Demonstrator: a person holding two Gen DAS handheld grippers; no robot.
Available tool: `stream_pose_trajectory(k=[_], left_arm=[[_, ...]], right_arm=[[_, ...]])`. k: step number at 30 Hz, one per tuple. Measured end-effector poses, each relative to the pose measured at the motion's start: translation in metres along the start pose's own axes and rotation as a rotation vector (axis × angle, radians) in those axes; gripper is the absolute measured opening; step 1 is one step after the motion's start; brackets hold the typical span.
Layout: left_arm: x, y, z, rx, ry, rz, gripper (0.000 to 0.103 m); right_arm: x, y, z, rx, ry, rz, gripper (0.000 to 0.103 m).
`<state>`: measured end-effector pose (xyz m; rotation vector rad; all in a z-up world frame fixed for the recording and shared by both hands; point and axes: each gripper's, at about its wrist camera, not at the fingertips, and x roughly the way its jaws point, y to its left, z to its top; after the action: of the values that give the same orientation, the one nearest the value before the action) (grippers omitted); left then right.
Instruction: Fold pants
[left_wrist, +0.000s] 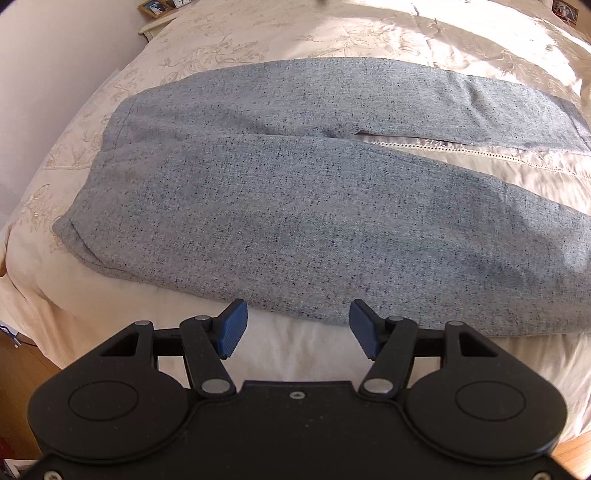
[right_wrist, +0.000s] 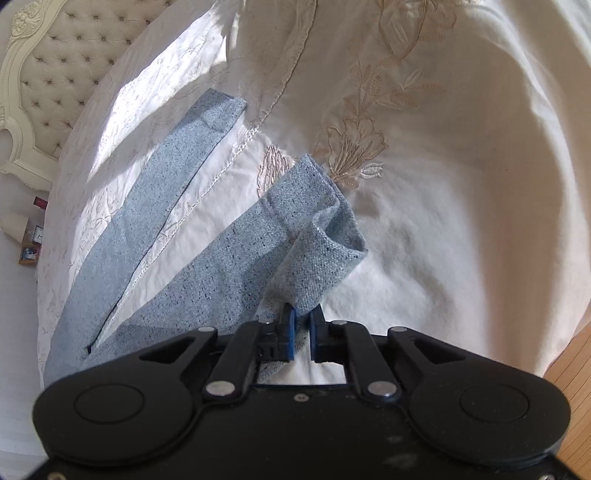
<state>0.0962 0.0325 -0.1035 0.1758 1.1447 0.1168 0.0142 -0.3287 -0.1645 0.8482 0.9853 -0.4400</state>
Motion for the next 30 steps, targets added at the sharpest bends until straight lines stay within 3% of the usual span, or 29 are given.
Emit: stream_pose_trajectory(k=[7,18,23,30], left_arm=[[0.021,0.034,0.010,-0.024,0.025,-0.021,0.066],[0.062,0.111,0.017,-0.158,0.055,-0.041,0.066],[0.099,0.139,0.017,-0.239,0.143,-0.073,0.066],[0.126,0.153,0.014,-0.332,0.172,-0.130,0.079]], right_arm=[[0.012,0.008,-0.022,-0.079,0.008,-0.169,0.008],[0.005,0.029,-0.012,-0.076,-0.036,-0.248,0.008],[0.004,0.037,-0.012,-0.073,-0.041,-0.279,0.008],[0.007,0.045,-0.009,-0.049,-0.047,-0.312,0.008]])
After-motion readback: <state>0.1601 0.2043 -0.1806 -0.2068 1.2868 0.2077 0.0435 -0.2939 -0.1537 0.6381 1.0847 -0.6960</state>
